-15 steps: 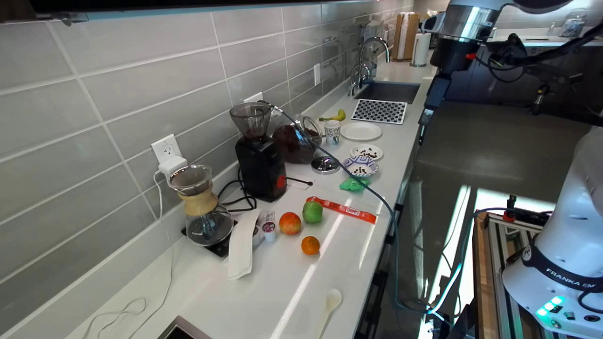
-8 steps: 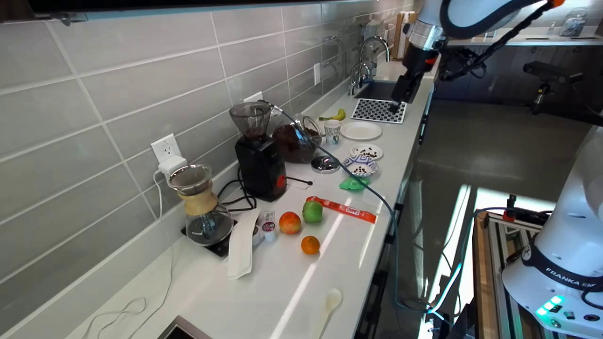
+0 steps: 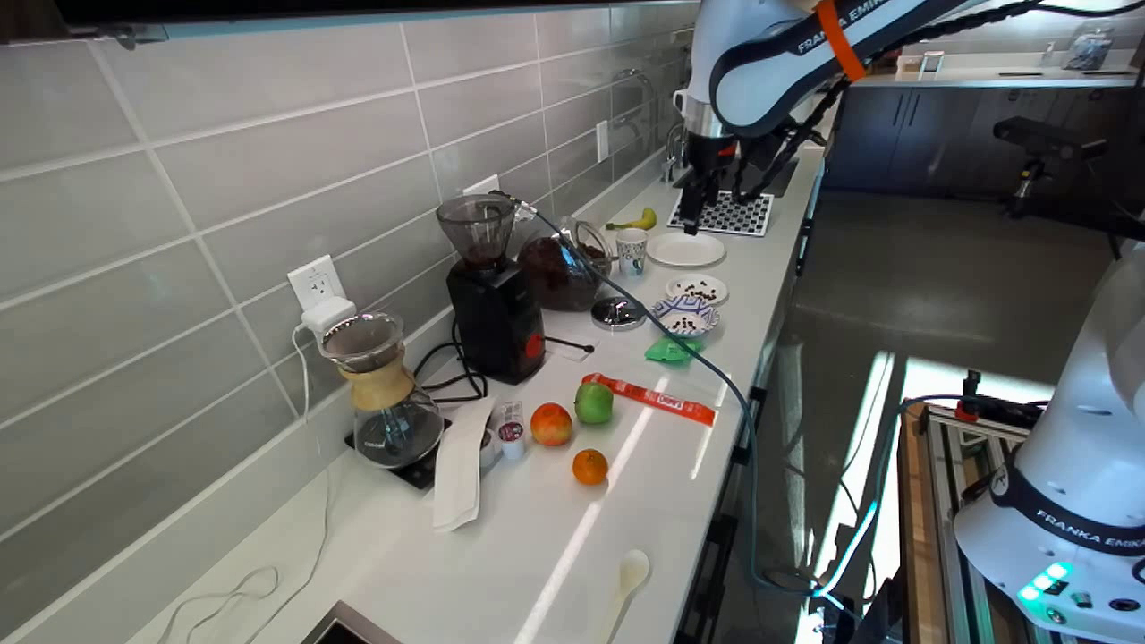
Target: Use the silver ladle to put some of the coffee beans onto the small white plate
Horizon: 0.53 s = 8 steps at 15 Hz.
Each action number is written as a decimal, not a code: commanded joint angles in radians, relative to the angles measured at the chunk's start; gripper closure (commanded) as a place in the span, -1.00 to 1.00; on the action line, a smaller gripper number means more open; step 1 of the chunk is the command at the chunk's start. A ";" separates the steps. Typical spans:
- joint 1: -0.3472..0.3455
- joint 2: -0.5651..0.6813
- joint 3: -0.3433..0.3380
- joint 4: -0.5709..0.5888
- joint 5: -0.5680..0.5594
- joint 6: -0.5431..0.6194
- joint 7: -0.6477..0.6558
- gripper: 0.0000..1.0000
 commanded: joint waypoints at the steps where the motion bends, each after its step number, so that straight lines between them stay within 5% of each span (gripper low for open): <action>1: -0.013 0.011 0.014 0.006 0.003 -0.002 -0.002 -1.00; 8: -0.018 -0.023 0.013 -0.003 0.003 -0.002 -0.003 -1.00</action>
